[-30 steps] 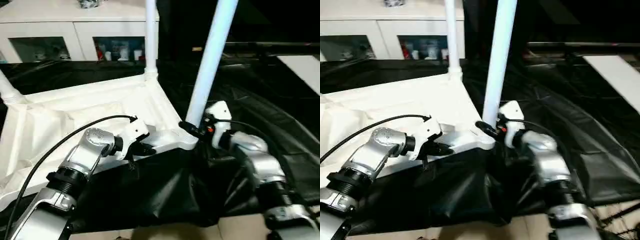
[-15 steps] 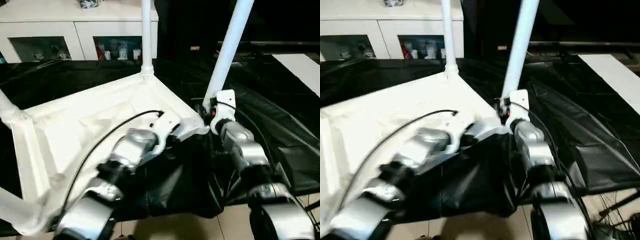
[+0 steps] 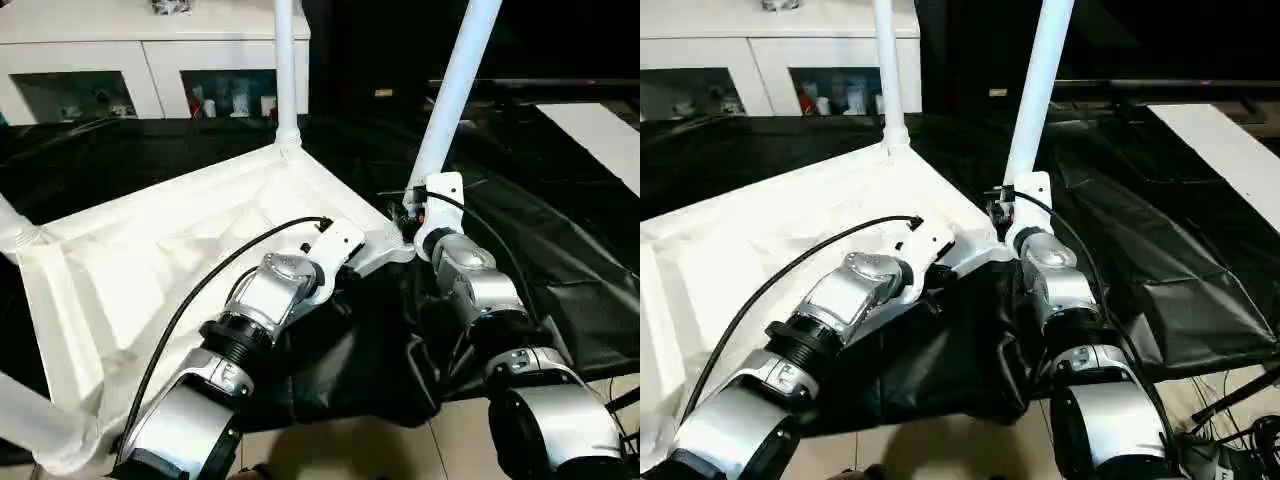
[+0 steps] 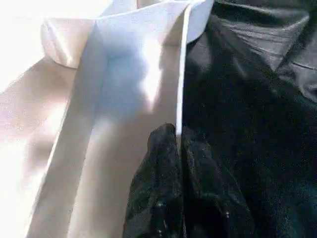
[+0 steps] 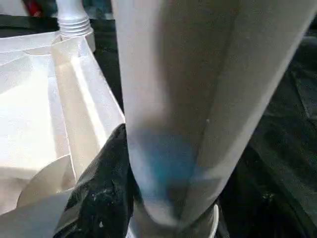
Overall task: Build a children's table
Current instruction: Rotate leg to tighten
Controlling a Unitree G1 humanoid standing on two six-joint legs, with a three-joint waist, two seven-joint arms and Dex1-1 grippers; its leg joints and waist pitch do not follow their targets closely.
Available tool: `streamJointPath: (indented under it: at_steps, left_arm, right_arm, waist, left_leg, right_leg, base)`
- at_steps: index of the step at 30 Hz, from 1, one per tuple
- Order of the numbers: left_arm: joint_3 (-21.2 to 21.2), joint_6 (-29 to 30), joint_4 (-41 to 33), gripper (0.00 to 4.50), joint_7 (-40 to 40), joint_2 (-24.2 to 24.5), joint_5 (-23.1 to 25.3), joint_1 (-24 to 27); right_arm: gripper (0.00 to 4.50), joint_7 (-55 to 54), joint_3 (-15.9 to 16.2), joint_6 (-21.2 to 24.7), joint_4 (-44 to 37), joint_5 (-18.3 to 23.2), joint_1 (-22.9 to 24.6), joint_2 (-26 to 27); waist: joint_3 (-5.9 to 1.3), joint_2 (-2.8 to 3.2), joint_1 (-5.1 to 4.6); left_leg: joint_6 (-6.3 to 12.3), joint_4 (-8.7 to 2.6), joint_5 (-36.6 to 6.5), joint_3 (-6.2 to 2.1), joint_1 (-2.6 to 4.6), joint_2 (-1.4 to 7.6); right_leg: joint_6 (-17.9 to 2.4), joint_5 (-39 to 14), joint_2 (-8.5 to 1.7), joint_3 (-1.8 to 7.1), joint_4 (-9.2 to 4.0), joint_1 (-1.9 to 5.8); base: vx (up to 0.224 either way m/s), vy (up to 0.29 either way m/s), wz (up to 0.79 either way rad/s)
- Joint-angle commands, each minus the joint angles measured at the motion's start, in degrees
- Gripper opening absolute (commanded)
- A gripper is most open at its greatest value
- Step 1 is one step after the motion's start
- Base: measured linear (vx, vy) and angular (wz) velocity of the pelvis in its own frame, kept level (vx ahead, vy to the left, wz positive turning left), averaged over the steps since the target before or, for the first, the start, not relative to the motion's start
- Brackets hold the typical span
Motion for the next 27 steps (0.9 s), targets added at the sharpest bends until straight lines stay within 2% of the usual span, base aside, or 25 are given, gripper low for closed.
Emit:
streamJointPath:
  at_steps: [1,2,3,4,5,6,7,8,9,10,11,12,13,14,15,17,19,21,26,27]
  left_arm:
    - [-0.06,-0.20,0.97,0.00,1.03,-1.18,-0.48,-1.32]
    - [0.09,-0.44,1.13,0.00,0.99,-1.03,-0.47,-1.36]
    - [0.21,-0.62,1.23,0.00,0.92,-0.87,-0.49,-1.38]
    - [0.34,-0.98,1.30,0.00,0.72,-0.53,-0.55,-1.40]
    - [0.35,-1.01,1.31,0.00,0.71,-0.51,-0.55,-1.41]
    - [0.41,-1.25,1.34,0.00,0.53,-0.29,-0.58,-1.44]
    - [0.44,-1.42,1.37,0.00,0.42,-0.15,-0.59,-1.46]
    - [0.45,-1.64,1.36,0.00,0.19,0.04,-0.60,-1.51]
    - [0.44,-1.79,1.38,0.00,0.04,0.15,-0.59,-1.53]
    - [0.43,-1.82,1.39,0.00,0.02,0.17,-0.59,-1.54]
    - [0.36,-2.45,1.53,0.00,-0.38,0.45,-0.53,-1.62]
    - [0.39,-2.67,1.64,0.00,-0.58,0.62,-0.53,-1.70]
    - [0.41,-3.00,1.79,0.00,-0.94,0.88,-0.50,-1.81]
    - [0.41,-3.00,1.79,0.00,-0.94,0.88,-0.50,-1.81]
    - [0.44,-3.23,1.91,0.00,-1.16,1.07,-0.51,-1.89]
    - [0.38,-3.56,2.08,0.00,-1.38,1.27,-0.47,-1.98]
    - [0.38,-3.92,2.21,0.00,-1.58,1.55,-0.54,-2.03]
    - [0.39,-4.06,2.18,0.00,-1.71,1.70,-0.56,-2.00]
    - [0.49,-4.62,2.18,0.00,-2.03,1.97,-0.53,-1.84]
    - [0.47,-4.79,2.14,0.00,-2.21,2.08,-0.54,-1.75]
  right_arm:
    - [1.85,3.01,1.96,3.97,8.89,0.06,4.21,4.26]
    - [1.85,3.56,1.60,3.08,9.00,0.04,3.91,4.35]
    - [1.85,4.00,1.24,2.23,8.97,0.14,3.63,4.38]
    - [1.85,5.18,0.67,0.86,8.46,0.71,3.20,4.30]
    - [2.20,5.27,0.64,0.77,8.42,0.74,3.17,4.29]
    - [2.20,5.93,0.36,0.17,7.95,1.18,2.93,4.20]
    - [2.41,6.38,0.20,-0.20,7.67,1.45,2.78,4.14]
    - [2.41,7.39,0.18,-0.80,7.29,1.70,2.59,3.99]
    - [2.59,7.90,0.28,-0.98,7.10,1.71,2.50,3.89]
    - [2.59,7.94,0.29,-1.00,7.09,1.71,2.49,3.88]
    - [2.59,8.81,0.49,-1.49,6.89,1.60,2.22,3.65]
    - [2.59,9.12,0.38,-1.84,6.92,1.61,2.02,3.57]
    - [2.71,9.30,0.14,-2.25,7.11,1.51,1.71,3.44]
    - [2.81,9.30,0.14,-2.25,7.11,1.51,1.71,3.44]
    - [2.90,9.57,-0.06,-2.67,7.19,1.38,1.48,3.24]
    - [3.00,9.84,-0.49,-3.08,7.37,1.27,1.23,3.05]
    - [3.29,10.52,-1.63,-3.93,7.38,2.05,0.86,2.91]
    - [2.74,11.01,-1.49,-4.18,7.40,1.89,0.71,2.72]
    - [2.43,11.55,-1.84,-5.02,8.28,2.04,0.25,2.42]
    - [2.38,11.82,-1.83,-5.14,8.63,2.03,0.15,2.32]
  waist:
    - [0.32,0.33,-0.48]
    - [-1.09,1.35,0.46]
    - [-1.91,1.82,-0.44]
    - [-1.71,2.51,-1.01]
    - [-1.55,2.58,-1.22]
    - [-1.35,2.29,-1.66]
    - [-1.18,2.25,-2.12]
    - [-1.39,2.36,-2.43]
    - [-1.62,2.21,-2.57]
    - [-1.65,2.03,-2.62]
    - [-2.06,1.91,-2.49]
    - [-2.06,1.94,-2.45]
    - [-2.16,2.12,-2.30]
    - [-2.16,2.10,-2.24]
    - [-2.21,2.02,-2.26]
    - [-2.40,2.06,-2.22]
    - [-2.69,2.11,-2.20]
    - [-2.85,2.05,-2.09]
    - [-3.33,1.95,-2.06]
    - [-3.46,1.98,-1.95]
  left_leg:
    - [2.38,3.28,-6.60,-6.17,-1.49,0.93]
    - [-1.06,-3.52,-4.36,-6.33,-3.96,2.06]
    - [-1.62,-3.92,-9.55,-5.19,-0.29,2.37]
    - [-1.69,-4.55,-20.24,-4.27,0.98,2.44]
    - [-1.77,-4.61,-24.62,-3.75,1.58,2.39]
    - [-2.03,-4.55,-30.49,-3.51,2.28,2.20]
    - [-1.96,-4.77,-32.94,-3.93,1.84,2.15]
    - [-1.71,-5.15,-33.03,-4.41,1.30,2.37]
    - [-1.47,-5.28,-31.84,-4.59,0.77,2.41]
    - [-1.13,-5.34,-30.55,-4.57,0.37,2.38]
    - [-0.36,-5.22,-26.82,-4.25,0.04,2.36]
    - [0.40,-5.18,-23.16,-3.93,-0.23,2.37]
    - [0.73,-4.91,-21.44,-3.49,0.14,2.42]
    - [0.81,-4.85,-20.67,-3.42,0.15,2.49]
    - [0.99,-4.84,-19.17,-3.34,-0.24,2.52]
    - [0.98,-4.74,-18.08,-3.24,-0.31,2.59]
    - [0.99,-4.62,-17.00,-3.17,-0.36,2.59]
    - [1.41,-4.45,-15.56,-2.94,-0.29,2.66]
    - [1.86,-4.14,-12.68,-2.67,-0.64,2.63]
    - [2.12,-3.99,-11.82,-2.53,-0.50,2.64]
  right_leg:
    - [-4.50,-49.98,-11.01,4.40,-11.16,1.66]
    - [-5.21,-28.78,-4.80,0.97,-6.47,4.89]
    - [-7.62,-7.96,-1.31,-0.13,-4.90,1.47]
    - [-9.87,-6.74,-0.80,0.45,-5.08,0.67]
    - [-10.41,-9.93,-0.87,0.74,-5.88,0.08]
    - [-9.96,-16.79,-0.91,0.74,-6.80,-0.70]
    - [-8.18,-21.18,-1.13,0.46,-7.26,-0.50]
    - [-6.78,-21.37,-1.48,0.26,-7.37,0.09]
    - [-6.52,-20.17,-1.55,0.24,-7.14,0.63]
    - [-6.38,-19.39,-1.66,0.26,-7.20,0.89]
    - [-6.89,-17.20,-1.99,0.43,-7.14,1.16]
    - [-8.12,-15.41,-2.00,0.64,-6.99,1.19]
    - [-9.46,-15.19,-2.13,0.83,-7.11,0.89]
    - [-10.01,-15.05,-2.25,0.87,-7.08,0.88]
    - [-10.66,-14.62,-2.18,0.87,-6.88,1.18]
    - [-11.29,-14.32,-2.24,0.85,-6.76,1.26]
    - [-11.48,-13.92,-2.25,0.79,-6.66,1.46]
    - [-12.35,-12.50,-2.18,0.85,-6.53,1.35]
    - [-13.25,-10.93,-2.20,0.73,-6.14,1.71]
    - [-13.55,-10.22,-2.18,0.74,-6.08,1.63]
  base:
    - [0.034,-0.009,-0.32]
    - [0.101,0.044,-0.60]
    - [0.034,0.058,-0.11]
    - [0.034,0.058,-0.11]
    - [-0.055,-0.020,0.32]
    - [-0.035,-0.039,0.21]
    - [-0.039,-0.029,0.20]
    - [0.000,0.000,0.00]
    - [0.000,0.000,0.00]
    - [0.000,0.000,0.00]
    - [0.000,0.000,0.00]
    - [0.000,0.000,0.00]
    - [0.000,0.000,0.00]
    - [0.000,0.000,0.00]
    - [0.000,0.000,0.00]
    - [0.000,0.000,0.00]
    - [0.000,0.000,0.00]
    - [0.000,0.000,0.00]
    - [0.000,0.000,0.00]
    - [0.000,0.000,0.00]
